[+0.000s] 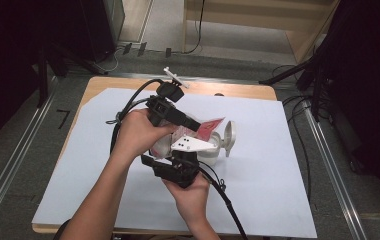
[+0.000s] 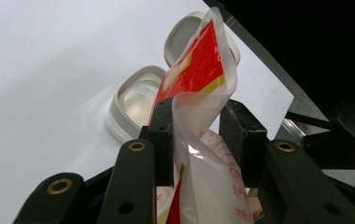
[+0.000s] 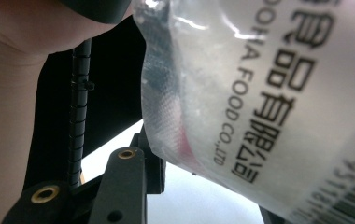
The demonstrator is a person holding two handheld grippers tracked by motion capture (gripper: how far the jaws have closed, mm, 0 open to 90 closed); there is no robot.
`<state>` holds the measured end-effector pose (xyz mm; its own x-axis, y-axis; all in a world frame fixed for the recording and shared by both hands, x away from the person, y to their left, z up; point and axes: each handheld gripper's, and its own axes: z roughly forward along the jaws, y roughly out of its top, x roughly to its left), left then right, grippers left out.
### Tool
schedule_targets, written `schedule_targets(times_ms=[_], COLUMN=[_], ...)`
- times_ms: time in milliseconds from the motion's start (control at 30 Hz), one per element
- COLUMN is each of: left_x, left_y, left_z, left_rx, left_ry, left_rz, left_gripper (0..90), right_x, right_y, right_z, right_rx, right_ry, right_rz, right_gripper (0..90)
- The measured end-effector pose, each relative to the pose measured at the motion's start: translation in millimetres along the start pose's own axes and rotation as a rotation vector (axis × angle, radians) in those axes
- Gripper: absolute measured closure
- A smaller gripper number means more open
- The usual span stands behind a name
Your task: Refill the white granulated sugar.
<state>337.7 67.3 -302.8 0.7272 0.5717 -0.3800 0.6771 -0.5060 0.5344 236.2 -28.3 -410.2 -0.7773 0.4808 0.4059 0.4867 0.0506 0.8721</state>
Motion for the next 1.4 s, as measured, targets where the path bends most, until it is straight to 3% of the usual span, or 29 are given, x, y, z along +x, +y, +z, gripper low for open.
schedule_targets(times_ms=[333,733,1133,1400], left_x=[-9.0,-9.8,-1.6,1.5], left_y=[0.5,1.3,1.5,0.8], left_z=[0.7,2.2,1.4,-0.5], left_rx=[-0.011,-0.03,-0.091,-0.082], left_ry=[0.012,0.01,0.018,0.021], left_rz=[0.015,0.043,0.045,0.037], left_gripper=[67.5,67.6,67.8,67.9], right_x=[2.3,1.0,-5.3,-4.8], right_y=[-0.3,-1.4,1.6,2.0], right_z=[-3.3,-4.1,-0.8,1.7], right_rx=[-0.014,-0.019,-0.024,-0.022], right_ry=[-0.003,-0.031,-0.077,-0.074], right_rz=[-0.002,-0.027,-0.05,-0.044], right_gripper=[63.7,63.8,64.3,64.3])
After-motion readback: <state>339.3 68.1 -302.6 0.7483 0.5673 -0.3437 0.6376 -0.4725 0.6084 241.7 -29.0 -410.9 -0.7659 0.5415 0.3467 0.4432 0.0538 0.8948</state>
